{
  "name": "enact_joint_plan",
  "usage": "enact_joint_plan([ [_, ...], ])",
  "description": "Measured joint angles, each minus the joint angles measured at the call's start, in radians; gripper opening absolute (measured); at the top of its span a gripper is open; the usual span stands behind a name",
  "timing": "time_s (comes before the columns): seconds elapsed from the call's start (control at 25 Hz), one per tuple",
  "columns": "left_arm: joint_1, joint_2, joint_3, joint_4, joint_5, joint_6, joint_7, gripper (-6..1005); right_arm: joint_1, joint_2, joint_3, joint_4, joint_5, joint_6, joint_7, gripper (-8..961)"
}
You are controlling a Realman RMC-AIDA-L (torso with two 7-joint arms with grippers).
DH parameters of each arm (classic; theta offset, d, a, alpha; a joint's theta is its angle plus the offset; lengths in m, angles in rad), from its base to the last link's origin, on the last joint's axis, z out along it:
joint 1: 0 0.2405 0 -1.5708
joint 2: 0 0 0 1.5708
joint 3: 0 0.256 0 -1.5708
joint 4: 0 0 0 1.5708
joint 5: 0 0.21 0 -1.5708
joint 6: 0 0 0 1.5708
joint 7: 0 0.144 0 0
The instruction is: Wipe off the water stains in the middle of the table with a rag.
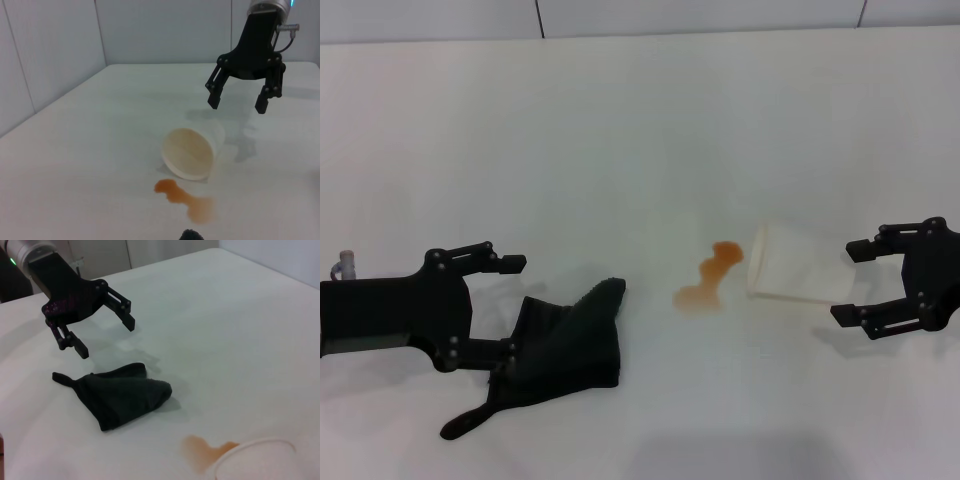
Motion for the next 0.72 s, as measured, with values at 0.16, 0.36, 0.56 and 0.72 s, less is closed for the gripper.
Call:
enact_joint_plan([
  [0.16, 0.0, -0.001, 0.0, 0.0, 0.0, 0.0, 0.0, 875, 0.0, 0.0, 0.0, 0.0, 0.001, -0.001, 0.005, 824],
  [0.36, 0.0, -0.002, 0.0, 0.0, 0.0, 0.0, 0.001, 874, 0.0, 0.0, 0.002, 0.0, 0.008, -0.006, 0.01, 825],
  [0.56, -0.001, -0.002, 0.0, 0.0, 0.0, 0.0, 0.003, 873, 0.0, 0.0, -0.001, -0.004, 0.016, -0.006, 0.01, 825],
  [0.72, -0.002, -0.002, 0.002, 0.0, 0.0, 0.0, 0.003, 872, 0.009, 0.0, -0.004, -0.009, 0.016, -0.005, 0.022, 825],
])
